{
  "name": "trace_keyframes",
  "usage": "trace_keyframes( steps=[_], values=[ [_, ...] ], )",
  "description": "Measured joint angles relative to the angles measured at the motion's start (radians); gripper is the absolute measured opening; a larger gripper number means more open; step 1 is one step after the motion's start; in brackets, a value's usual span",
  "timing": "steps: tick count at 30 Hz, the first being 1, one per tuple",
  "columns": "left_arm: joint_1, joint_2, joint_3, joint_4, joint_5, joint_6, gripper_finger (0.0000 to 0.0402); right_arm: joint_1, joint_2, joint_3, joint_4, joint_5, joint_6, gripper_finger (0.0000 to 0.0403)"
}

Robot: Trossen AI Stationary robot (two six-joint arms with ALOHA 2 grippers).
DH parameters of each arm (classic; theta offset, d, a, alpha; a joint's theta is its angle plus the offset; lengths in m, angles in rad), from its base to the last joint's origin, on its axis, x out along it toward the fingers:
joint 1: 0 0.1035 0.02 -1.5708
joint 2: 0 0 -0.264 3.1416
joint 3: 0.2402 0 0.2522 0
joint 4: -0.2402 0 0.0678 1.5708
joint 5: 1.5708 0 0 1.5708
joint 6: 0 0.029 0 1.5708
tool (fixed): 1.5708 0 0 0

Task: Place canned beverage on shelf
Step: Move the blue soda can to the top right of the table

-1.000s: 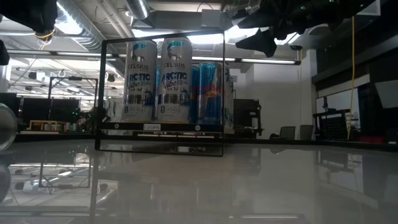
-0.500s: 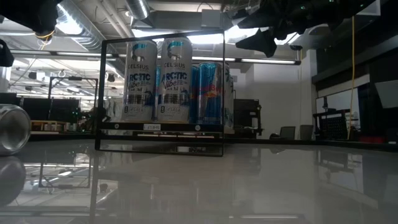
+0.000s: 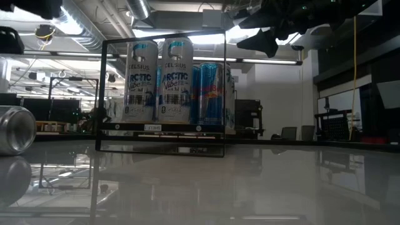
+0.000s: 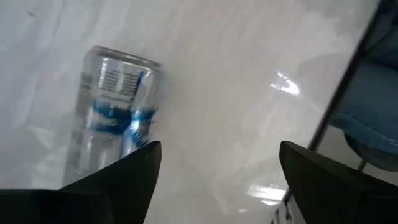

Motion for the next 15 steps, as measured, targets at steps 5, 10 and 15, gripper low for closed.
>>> trace_keyframes(
  steps=[5,10,15],
  values=[
    [-0.014,-0.078,0.0,-0.113,-0.069,-0.001,0.032,0.0,0.0,0.0,0.0,0.0,0.0,0.0303],
    [-0.061,-0.087,0.0,-0.248,-0.101,-0.019,0.032,0.0,0.0,0.0,-0.001,0.0,0.0,0.0303],
    [-0.118,-0.05,-0.021,-0.233,-0.102,-0.019,0.032,0.0,0.0,0.0,-0.001,0.0,0.0,0.0303]
  ],
)
